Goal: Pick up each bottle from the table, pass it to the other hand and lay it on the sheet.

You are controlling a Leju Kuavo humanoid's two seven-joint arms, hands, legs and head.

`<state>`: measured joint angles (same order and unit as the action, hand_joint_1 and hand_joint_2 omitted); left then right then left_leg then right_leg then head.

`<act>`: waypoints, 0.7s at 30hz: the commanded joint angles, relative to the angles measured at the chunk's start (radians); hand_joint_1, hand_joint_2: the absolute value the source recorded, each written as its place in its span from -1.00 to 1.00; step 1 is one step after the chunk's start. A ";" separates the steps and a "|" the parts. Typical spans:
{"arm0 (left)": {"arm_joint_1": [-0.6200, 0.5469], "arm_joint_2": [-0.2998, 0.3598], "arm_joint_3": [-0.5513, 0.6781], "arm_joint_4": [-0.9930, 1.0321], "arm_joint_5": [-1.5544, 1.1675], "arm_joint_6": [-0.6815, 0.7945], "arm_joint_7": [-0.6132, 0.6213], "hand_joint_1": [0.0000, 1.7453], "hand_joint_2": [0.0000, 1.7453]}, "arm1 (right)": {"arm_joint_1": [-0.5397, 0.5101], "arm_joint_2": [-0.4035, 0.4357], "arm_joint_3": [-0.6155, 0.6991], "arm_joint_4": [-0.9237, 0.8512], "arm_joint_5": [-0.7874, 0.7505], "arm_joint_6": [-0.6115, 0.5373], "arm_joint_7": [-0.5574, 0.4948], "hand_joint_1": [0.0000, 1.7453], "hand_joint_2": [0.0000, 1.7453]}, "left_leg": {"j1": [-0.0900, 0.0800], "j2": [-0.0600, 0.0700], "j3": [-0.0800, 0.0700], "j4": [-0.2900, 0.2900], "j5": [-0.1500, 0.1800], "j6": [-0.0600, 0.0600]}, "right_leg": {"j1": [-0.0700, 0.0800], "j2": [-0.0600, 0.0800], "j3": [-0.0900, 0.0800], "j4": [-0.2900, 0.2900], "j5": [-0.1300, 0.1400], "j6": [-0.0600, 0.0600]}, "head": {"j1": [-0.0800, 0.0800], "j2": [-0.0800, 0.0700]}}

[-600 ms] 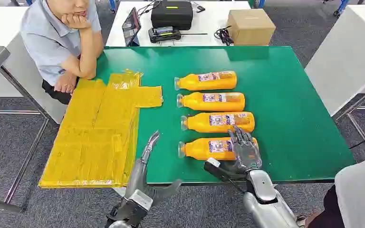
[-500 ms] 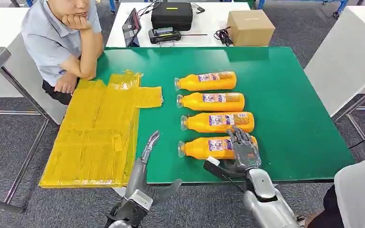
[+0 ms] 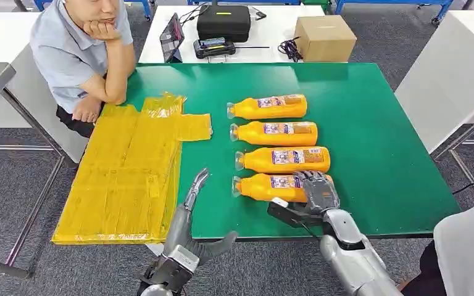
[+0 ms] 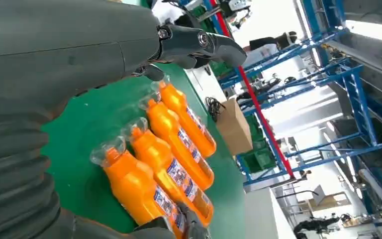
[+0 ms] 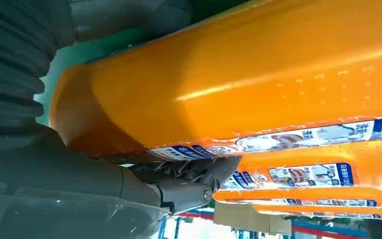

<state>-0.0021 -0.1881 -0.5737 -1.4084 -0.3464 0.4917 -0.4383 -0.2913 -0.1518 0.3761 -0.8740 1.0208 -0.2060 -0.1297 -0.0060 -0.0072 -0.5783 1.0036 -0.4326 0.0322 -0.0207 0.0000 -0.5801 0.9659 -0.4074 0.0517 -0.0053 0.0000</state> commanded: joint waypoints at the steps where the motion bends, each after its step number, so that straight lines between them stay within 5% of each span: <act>1: -0.044 0.020 -0.038 0.090 0.027 -0.004 -0.021 -1.00 1.00 | 0.112 -0.022 -0.036 0.034 -0.243 0.166 -0.116 1.00 1.00 | 0.001 -0.004 0.002 -0.001 0.000 -0.001 | 0.001 -0.005 0.004 -0.002 -0.002 -0.002 | 0.000 0.000; 8: -0.046 0.009 -0.009 0.120 0.109 0.036 -0.063 -1.00 1.00 | 0.207 -0.012 -0.083 -0.148 -0.505 0.246 -0.248 1.00 1.00 | 0.002 0.000 0.012 -0.001 -0.005 -0.001 | 0.002 0.001 0.012 -0.004 -0.002 -0.003 | 0.000 0.000; 16: -0.030 -0.018 0.042 0.162 0.339 0.028 -0.096 -1.00 1.00 | 0.262 0.028 -0.104 -0.347 -0.596 0.192 -0.230 1.00 1.00 | 0.003 0.005 0.013 -0.001 -0.009 -0.004 | 0.005 0.006 0.022 -0.004 -0.004 -0.003 | 0.000 0.000; 21: -0.056 -0.029 0.088 0.277 0.589 -0.088 0.003 -1.00 1.00 | 0.238 0.048 -0.076 -0.391 -0.639 0.195 -0.247 1.00 1.00 | 0.005 0.008 0.010 -0.001 -0.008 -0.004 | 0.005 0.009 0.019 -0.003 -0.003 -0.003 | 0.000 0.000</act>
<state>-0.0127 -0.2045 -0.5630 -1.3290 0.0139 0.5073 -0.5134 -0.0969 -0.1541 0.2907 -1.1784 0.4238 -0.0191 -0.3758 -0.0021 0.0014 -0.5696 1.0035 -0.4414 0.0303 -0.0167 0.0108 -0.5618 0.9642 -0.4108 0.0515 -0.0054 0.0000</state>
